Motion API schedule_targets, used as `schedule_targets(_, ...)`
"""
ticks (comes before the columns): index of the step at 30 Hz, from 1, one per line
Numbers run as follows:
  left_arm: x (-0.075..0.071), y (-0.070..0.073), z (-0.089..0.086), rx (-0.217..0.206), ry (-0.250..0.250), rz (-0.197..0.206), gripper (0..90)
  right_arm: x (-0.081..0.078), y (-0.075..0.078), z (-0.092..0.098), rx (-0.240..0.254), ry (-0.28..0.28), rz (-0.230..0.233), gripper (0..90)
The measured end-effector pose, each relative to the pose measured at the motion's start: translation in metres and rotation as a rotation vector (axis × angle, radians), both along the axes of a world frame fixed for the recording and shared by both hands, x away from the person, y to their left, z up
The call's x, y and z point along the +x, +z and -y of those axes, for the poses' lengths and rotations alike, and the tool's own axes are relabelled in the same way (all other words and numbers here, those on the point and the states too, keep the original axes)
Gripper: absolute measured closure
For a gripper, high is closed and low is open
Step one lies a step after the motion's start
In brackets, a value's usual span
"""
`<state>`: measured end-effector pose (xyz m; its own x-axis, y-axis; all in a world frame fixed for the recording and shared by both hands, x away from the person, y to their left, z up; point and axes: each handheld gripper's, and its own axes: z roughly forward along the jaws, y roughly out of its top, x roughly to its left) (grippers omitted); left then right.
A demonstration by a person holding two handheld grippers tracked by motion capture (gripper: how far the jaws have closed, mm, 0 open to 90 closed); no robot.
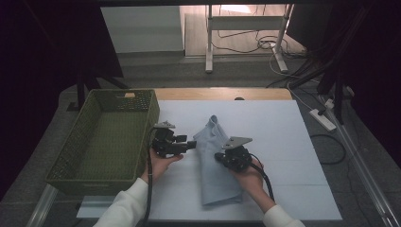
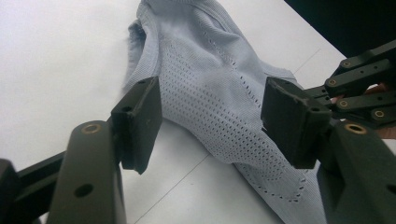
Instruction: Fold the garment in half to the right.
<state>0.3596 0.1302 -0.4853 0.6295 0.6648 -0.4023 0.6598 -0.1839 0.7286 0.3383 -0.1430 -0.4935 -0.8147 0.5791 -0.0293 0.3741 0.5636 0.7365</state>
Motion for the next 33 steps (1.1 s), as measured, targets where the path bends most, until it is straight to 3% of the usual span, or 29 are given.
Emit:
schedule_targets(16,0.001,-0.001,0.0,0.005,-0.004,-0.005,38.0,0.002,-0.009,0.001,-0.051,-0.014,-0.025,89.5)
schedule_targets(23,0.0,-0.001,0.0,0.005,-0.002,-0.002,38.0,0.004,-0.014,0.005,-0.056,-0.029,-0.048,89.5)
schedule_targets(33,0.0,-0.002,0.0,0.002,-0.004,-0.005,38.0,0.003,-0.015,0.01,-0.065,-0.033,-0.046,89.5)
